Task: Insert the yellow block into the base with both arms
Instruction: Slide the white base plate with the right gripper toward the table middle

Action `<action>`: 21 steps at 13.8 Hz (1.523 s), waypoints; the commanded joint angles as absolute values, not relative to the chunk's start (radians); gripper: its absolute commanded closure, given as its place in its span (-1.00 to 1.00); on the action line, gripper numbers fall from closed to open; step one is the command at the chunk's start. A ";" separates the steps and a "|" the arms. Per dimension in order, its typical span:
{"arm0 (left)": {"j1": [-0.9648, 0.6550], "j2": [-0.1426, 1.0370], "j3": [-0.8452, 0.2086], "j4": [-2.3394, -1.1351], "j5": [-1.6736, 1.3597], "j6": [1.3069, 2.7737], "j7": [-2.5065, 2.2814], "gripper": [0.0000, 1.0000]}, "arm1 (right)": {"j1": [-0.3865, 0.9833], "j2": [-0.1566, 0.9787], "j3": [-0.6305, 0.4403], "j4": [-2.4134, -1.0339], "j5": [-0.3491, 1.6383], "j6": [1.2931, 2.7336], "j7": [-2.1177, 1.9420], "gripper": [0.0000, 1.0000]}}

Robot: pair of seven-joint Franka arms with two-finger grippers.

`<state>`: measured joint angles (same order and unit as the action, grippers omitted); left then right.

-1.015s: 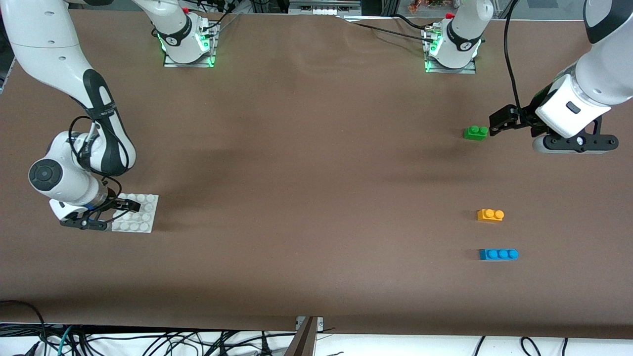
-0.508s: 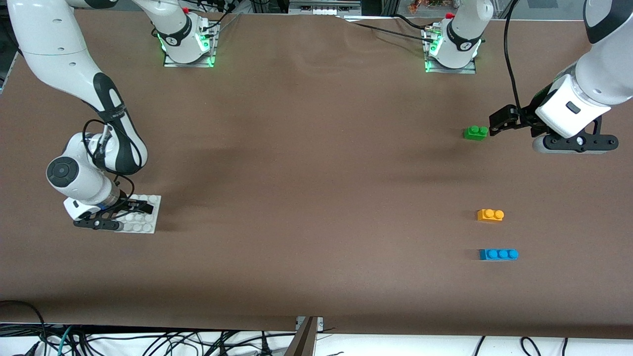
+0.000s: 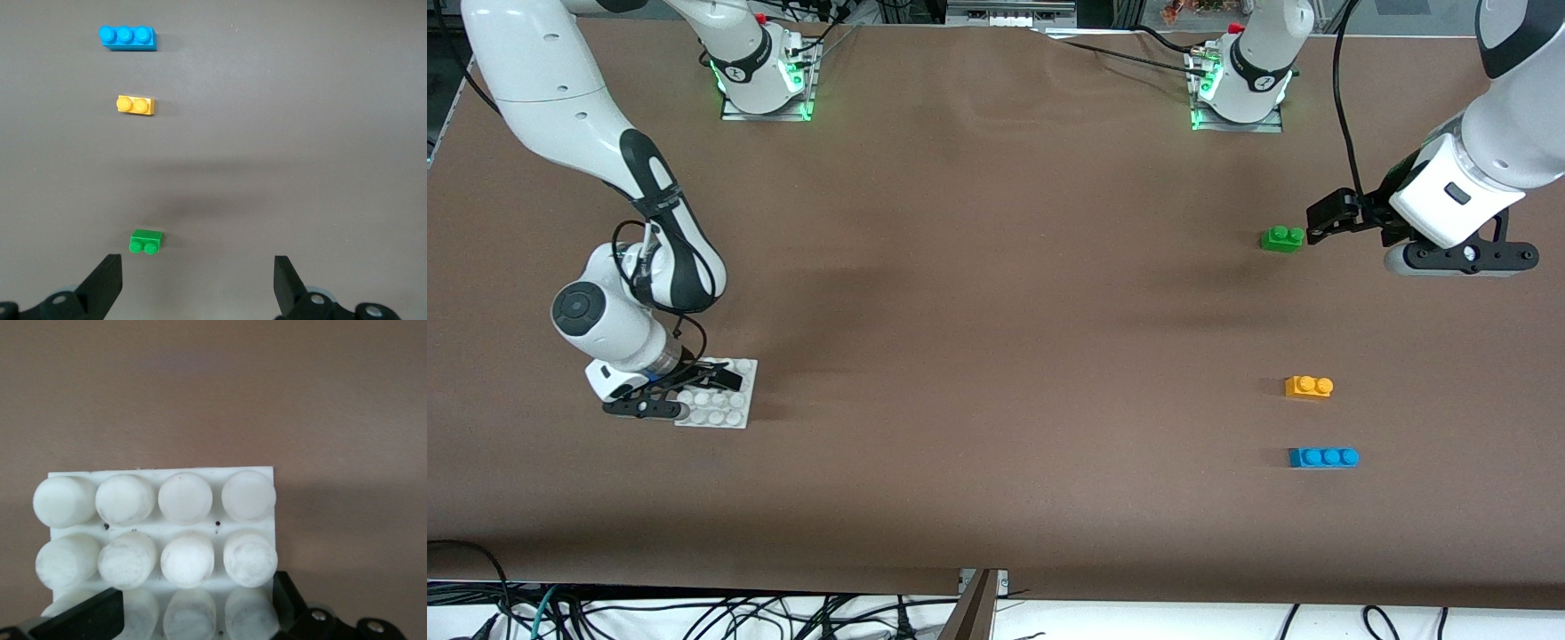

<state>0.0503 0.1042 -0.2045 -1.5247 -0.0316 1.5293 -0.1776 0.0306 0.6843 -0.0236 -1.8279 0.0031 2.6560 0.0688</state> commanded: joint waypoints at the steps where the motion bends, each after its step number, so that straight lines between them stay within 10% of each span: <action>1: 0.048 0.117 -0.209 -1.496 -0.008 1.508 -0.169 -1.00 | 0.089 0.727 -0.012 -1.816 0.018 2.707 0.148 -1.00; 21: 0.048 0.117 -0.207 -1.496 -0.008 1.508 -0.169 -1.00 | 0.526 0.876 -0.014 -1.588 0.020 2.706 0.575 -1.00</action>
